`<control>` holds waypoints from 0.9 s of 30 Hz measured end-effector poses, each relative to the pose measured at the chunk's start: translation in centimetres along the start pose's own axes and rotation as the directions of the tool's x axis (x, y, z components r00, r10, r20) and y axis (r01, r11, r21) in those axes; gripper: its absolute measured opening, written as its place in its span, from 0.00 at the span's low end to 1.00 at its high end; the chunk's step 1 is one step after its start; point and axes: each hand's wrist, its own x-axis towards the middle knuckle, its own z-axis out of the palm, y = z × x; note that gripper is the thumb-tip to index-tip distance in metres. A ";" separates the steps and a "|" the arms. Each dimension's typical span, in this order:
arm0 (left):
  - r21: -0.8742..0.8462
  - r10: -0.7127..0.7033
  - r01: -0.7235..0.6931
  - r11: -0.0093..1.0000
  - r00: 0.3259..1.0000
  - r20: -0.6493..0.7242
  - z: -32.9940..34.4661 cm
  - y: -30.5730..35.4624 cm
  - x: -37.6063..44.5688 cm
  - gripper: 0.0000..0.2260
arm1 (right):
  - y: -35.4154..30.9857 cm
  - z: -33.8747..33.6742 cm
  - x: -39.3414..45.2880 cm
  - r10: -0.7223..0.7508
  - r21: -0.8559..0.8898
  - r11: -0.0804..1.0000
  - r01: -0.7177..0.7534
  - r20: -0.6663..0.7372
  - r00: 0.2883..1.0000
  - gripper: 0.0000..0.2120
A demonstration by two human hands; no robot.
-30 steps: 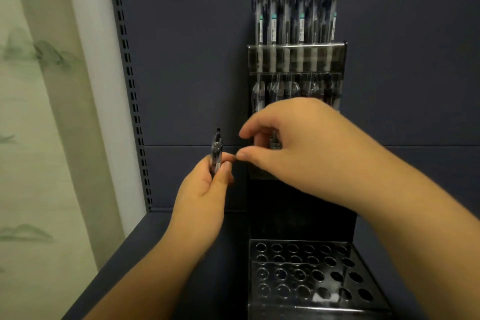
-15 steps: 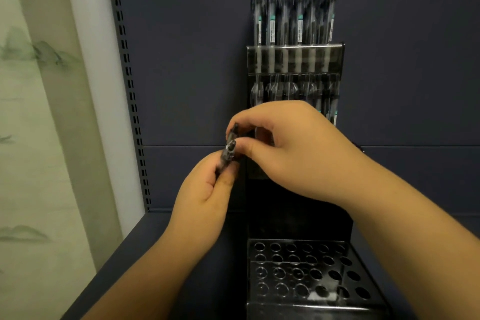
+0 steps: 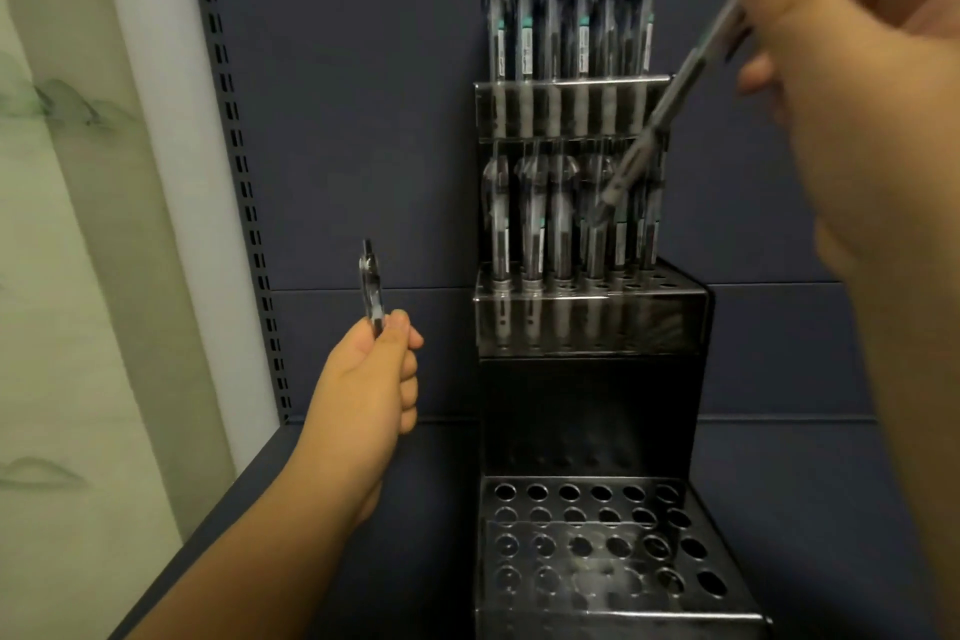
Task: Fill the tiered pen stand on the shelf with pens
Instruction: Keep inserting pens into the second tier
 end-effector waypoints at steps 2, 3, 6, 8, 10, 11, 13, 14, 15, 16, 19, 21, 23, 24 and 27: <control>0.006 -0.022 0.022 1.000 1.000 0.010 0.1 -0.2 0.0 0.13 | 0.4 -0.8 0.3 -0.001 -0.083 0.997 0.000 -0.017 1.000 0.06; 0.016 -0.029 0.028 0.999 0.999 0.014 0.1 -0.2 -0.1 0.13 | 0.6 -1.0 0.5 0.016 -0.130 0.991 -0.018 -0.017 1.000 0.07; 0.042 -0.044 0.043 0.998 0.999 0.029 0.2 -0.4 -0.3 0.12 | 1.6 -0.8 0.7 0.082 -0.248 0.966 -0.076 0.014 0.997 0.08; 0.064 -0.051 0.049 0.997 0.998 0.035 0.3 -0.6 -0.4 0.12 | 2.1 -0.6 0.7 0.128 -0.302 0.947 -0.107 0.049 0.991 0.07; 0.077 -0.059 0.056 0.995 0.998 0.038 0.4 -0.6 -0.4 0.12 | 2.4 -0.5 0.6 0.184 -0.335 0.931 -0.146 0.085 0.979 0.08; 0.081 -0.062 0.059 0.995 0.997 0.041 0.5 -0.7 -0.4 0.12 | 2.5 -0.4 0.6 0.210 -0.342 0.925 -0.164 0.101 0.973 0.08; 0.090 -0.068 0.063 0.994 0.997 0.049 0.5 -0.8 -0.4 0.12 | 2.7 -0.3 0.5 0.244 -0.348 0.919 -0.187 0.130 0.961 0.08; 0.094 -0.070 0.065 0.993 0.996 0.051 0.5 -0.8 -0.4 0.12 | 2.8 -0.2 0.5 0.258 -0.357 0.914 -0.192 0.148 0.955 0.07; 0.098 -0.072 0.067 0.993 0.996 0.053 0.5 -0.9 -0.4 0.12 | 2.8 -0.1 0.4 0.274 -0.372 0.907 -0.196 0.170 0.947 0.07; 0.102 -0.073 0.067 0.993 0.996 0.056 0.5 -0.9 -0.4 0.12 | 2.9 0.0 0.3 0.295 -0.394 0.897 -0.200 0.198 0.935 0.06; 0.114 -0.074 0.067 0.991 0.995 0.061 0.5 -0.9 -0.5 0.12 | 2.9 0.3 0.1 0.388 -0.493 0.847 -0.197 0.321 0.864 0.07; 0.112 -0.074 0.066 0.992 0.995 0.063 0.6 -0.9 -0.5 0.12 | 2.8 0.4 0.0 0.431 -0.544 0.818 -0.187 0.365 0.825 0.10; 0.107 -0.073 0.066 0.992 0.995 0.064 0.6 -0.8 -0.5 0.12 | 2.5 0.2 0.2 0.444 -0.566 0.805 -0.179 0.375 0.814 0.10; 0.106 -0.073 0.066 0.992 0.995 0.065 0.6 -0.8 -0.4 0.12 | 2.3 0.0 0.3 0.455 -0.568 0.801 -0.188 0.375 0.808 0.11; 0.104 -0.074 0.067 0.992 0.995 0.067 0.6 -0.8 -0.5 0.12 | 2.0 -0.3 0.4 0.480 -0.570 0.795 -0.210 0.377 0.792 0.11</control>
